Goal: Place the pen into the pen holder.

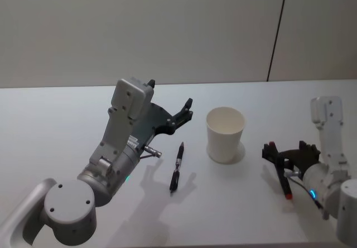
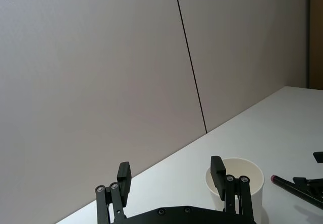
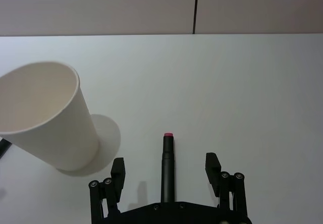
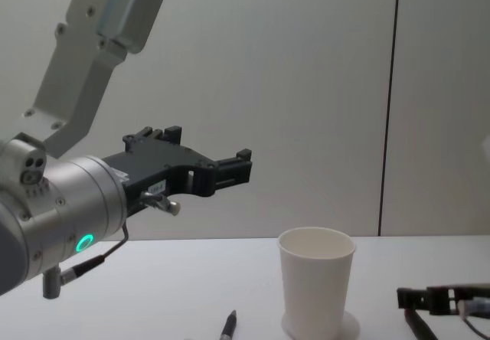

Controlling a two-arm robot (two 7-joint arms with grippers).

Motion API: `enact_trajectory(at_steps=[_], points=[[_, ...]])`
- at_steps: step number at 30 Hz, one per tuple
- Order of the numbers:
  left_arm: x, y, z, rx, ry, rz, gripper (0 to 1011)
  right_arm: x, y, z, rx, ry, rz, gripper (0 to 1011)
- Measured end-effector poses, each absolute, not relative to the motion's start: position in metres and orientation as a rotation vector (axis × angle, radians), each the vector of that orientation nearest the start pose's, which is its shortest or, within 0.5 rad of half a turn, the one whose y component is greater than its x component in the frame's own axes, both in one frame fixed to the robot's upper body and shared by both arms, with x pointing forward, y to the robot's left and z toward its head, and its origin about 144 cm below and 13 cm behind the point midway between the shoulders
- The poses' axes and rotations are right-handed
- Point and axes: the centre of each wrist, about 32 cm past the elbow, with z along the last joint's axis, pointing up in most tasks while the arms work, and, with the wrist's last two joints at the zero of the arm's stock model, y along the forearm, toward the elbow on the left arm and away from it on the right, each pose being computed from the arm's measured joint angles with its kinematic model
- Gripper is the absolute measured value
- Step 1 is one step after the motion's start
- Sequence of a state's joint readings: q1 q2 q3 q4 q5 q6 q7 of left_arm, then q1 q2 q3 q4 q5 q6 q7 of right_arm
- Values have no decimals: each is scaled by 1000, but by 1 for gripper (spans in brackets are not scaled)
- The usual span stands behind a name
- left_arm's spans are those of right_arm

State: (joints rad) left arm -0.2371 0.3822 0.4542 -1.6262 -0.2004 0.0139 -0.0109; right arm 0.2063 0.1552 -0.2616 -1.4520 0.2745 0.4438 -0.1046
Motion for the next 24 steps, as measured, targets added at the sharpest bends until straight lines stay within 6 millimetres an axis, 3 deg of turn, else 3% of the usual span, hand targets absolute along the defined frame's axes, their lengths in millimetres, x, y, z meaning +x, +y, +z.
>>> enact_trajectory(at_steps=[24], points=[[492,198,1204,61,-268,1124,1003,520,-174,1146,-408,348,-1447,1002]])
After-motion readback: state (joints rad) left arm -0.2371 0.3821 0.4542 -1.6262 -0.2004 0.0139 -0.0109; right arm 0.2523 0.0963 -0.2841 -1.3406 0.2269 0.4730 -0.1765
